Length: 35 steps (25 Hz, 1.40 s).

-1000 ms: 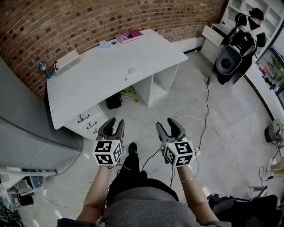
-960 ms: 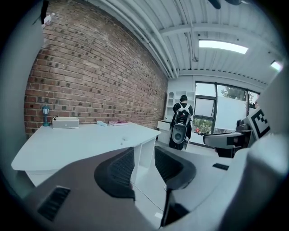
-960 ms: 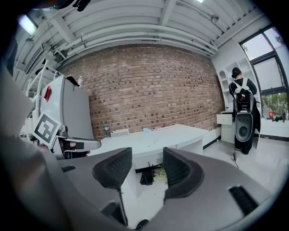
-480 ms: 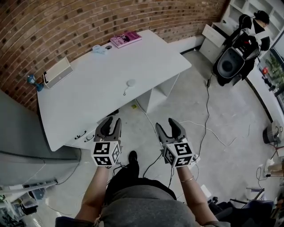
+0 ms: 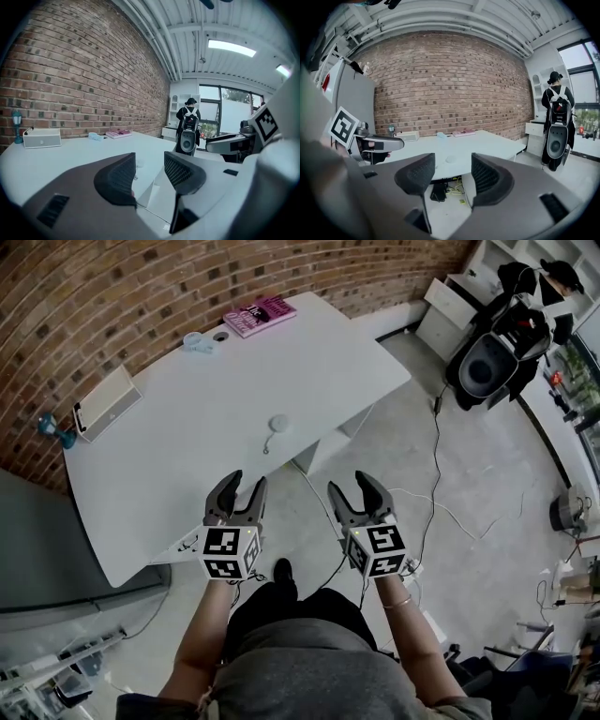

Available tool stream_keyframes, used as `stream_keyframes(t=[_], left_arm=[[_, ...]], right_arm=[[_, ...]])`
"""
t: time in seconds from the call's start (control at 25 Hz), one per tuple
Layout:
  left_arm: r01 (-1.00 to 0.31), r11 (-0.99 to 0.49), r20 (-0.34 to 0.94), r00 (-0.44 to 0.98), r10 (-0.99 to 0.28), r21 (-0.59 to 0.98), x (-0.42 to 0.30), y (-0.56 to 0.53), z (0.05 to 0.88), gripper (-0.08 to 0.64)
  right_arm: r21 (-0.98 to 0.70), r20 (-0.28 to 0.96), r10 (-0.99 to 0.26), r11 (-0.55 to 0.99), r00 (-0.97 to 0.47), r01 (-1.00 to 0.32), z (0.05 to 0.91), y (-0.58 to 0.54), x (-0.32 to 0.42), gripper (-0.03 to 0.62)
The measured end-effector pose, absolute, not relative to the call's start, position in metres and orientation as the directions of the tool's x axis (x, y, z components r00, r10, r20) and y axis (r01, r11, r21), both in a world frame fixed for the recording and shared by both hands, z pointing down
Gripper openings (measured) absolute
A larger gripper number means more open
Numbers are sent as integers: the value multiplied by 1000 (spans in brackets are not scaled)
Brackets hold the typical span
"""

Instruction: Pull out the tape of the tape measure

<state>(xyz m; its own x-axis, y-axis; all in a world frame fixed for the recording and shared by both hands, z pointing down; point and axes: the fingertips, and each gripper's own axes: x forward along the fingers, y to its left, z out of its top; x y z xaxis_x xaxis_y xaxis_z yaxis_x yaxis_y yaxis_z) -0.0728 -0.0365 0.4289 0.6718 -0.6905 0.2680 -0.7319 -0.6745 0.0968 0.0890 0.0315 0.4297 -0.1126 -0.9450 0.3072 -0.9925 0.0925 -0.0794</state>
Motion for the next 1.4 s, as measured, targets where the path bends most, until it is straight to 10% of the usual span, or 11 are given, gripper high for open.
stream_keyframes(t=[1.4], left_arm=[[-971, -225, 368, 241, -898, 85, -74, -117, 459, 166]], right_arm=[[28, 451, -641, 705, -621, -708, 485, -156, 74, 235]])
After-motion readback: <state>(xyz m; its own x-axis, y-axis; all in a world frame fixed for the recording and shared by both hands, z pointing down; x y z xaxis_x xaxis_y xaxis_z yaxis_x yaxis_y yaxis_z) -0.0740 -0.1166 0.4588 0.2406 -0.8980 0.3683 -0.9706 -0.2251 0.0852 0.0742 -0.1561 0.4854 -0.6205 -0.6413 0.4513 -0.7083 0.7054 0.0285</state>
